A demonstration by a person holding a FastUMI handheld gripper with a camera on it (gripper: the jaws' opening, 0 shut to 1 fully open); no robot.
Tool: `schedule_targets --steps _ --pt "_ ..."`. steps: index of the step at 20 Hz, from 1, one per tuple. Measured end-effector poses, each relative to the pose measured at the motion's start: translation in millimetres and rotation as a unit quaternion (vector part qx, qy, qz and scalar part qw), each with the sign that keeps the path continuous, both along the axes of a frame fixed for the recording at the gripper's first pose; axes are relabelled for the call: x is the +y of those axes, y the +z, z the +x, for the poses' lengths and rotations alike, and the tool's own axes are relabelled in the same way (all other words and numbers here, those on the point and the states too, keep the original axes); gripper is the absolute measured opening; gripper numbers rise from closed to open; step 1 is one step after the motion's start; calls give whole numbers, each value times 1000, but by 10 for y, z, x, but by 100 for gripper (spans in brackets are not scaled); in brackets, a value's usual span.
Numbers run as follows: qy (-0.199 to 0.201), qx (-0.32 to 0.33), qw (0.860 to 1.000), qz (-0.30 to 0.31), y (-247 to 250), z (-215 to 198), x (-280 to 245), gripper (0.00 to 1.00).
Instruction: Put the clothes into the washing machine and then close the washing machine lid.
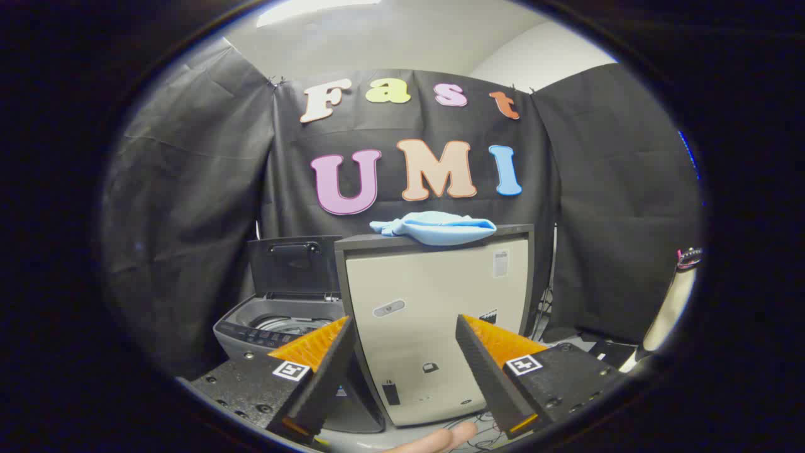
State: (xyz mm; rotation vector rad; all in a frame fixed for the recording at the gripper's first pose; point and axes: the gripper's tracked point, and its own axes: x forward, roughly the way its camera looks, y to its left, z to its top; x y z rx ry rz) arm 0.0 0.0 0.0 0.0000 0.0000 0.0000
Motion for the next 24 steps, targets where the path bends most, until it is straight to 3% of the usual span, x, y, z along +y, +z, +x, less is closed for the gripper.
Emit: schedule_targets --steps 16,24 --pt "-14 -6 1000 -5 107 -148 -153 97" --pt "-19 -5 1000 -10 293 2 -125 97"
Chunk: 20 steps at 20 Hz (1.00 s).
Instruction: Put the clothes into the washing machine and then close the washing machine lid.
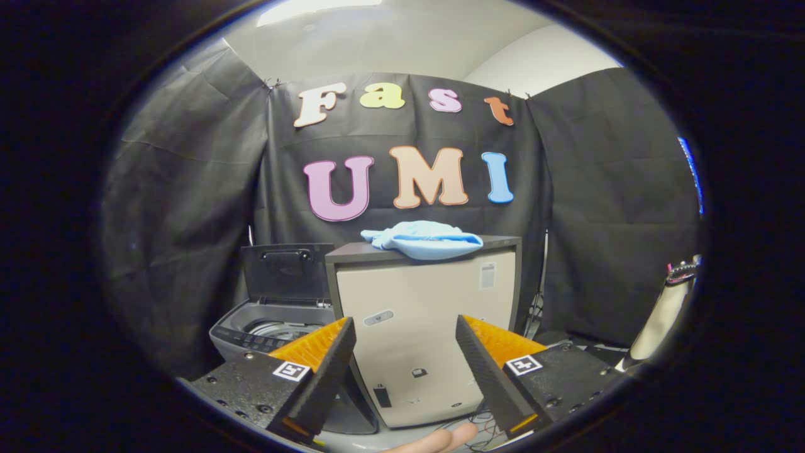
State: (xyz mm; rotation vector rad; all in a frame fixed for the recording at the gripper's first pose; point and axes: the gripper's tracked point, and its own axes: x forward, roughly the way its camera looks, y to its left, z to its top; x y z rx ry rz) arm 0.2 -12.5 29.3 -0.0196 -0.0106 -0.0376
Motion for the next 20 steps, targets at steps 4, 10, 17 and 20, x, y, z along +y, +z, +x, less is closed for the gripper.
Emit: schedule_targets --steps 4,10,17,20 --pt "-4 2 1000 -6 169 266 -9 97" --pt "-17 33 999 -8 520 927 -137 97" --pt "-64 98 993 -19 1056 2353 -429 98" --pt "-54 135 989 -5 1049 2984 -377 97"
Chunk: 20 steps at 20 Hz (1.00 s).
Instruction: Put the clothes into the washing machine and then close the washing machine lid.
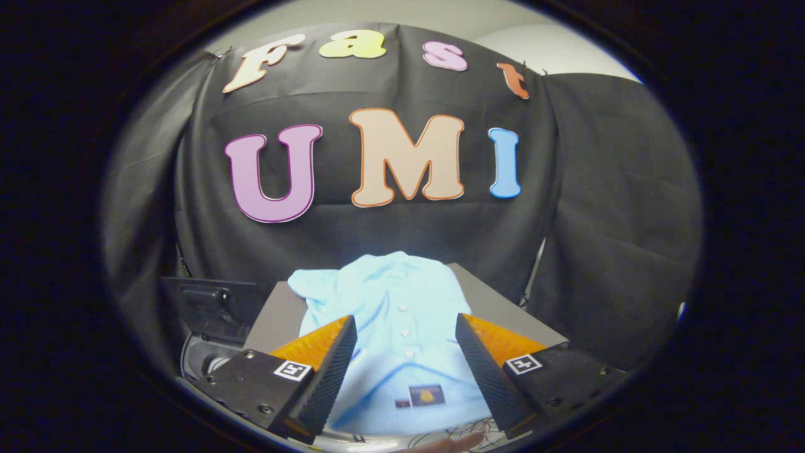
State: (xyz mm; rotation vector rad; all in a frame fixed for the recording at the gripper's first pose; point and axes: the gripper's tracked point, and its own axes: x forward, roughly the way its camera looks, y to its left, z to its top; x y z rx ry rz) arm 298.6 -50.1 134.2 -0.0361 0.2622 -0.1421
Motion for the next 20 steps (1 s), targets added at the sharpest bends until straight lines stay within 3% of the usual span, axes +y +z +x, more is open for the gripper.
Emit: schedule_targets --steps 4,7,9,15,18,19,20 --pt "-43 80 996 -6 -313 528 -236 95" --pt "-30 108 994 -4 -475 799 -126 93" --pt "-39 143 989 -26 -586 810 -175 93" --pt "-59 159 985 28 -661 832 -141 84" --pt "-90 156 984 15 -651 817 -157 33" --pt "-119 158 980 6 -659 722 -170 16" --pt "-132 146 980 -14 -593 679 -138 14"
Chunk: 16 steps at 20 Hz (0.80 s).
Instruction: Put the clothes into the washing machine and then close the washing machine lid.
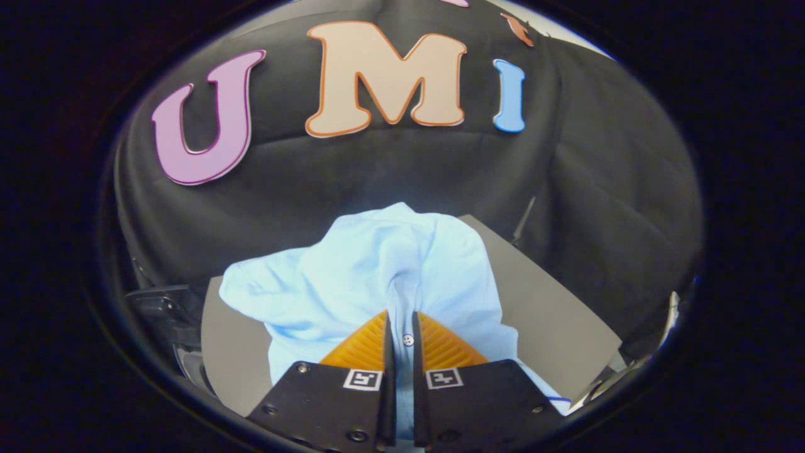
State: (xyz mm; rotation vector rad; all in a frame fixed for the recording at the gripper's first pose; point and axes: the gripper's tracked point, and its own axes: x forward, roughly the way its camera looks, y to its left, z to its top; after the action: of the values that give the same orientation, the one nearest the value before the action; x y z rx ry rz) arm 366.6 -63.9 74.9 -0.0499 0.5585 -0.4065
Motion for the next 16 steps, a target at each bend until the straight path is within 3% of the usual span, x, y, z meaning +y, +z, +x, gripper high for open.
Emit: schedule_targets --steps 2,6,10,16 --pt "11 17 1000 -3 5 -186 138 8" --pt "-2 -34 998 55 98 -338 349 1" --pt "-6 -74 997 19 526 -617 533 1" --pt "36 -160 986 -5 1255 -837 1140 1"
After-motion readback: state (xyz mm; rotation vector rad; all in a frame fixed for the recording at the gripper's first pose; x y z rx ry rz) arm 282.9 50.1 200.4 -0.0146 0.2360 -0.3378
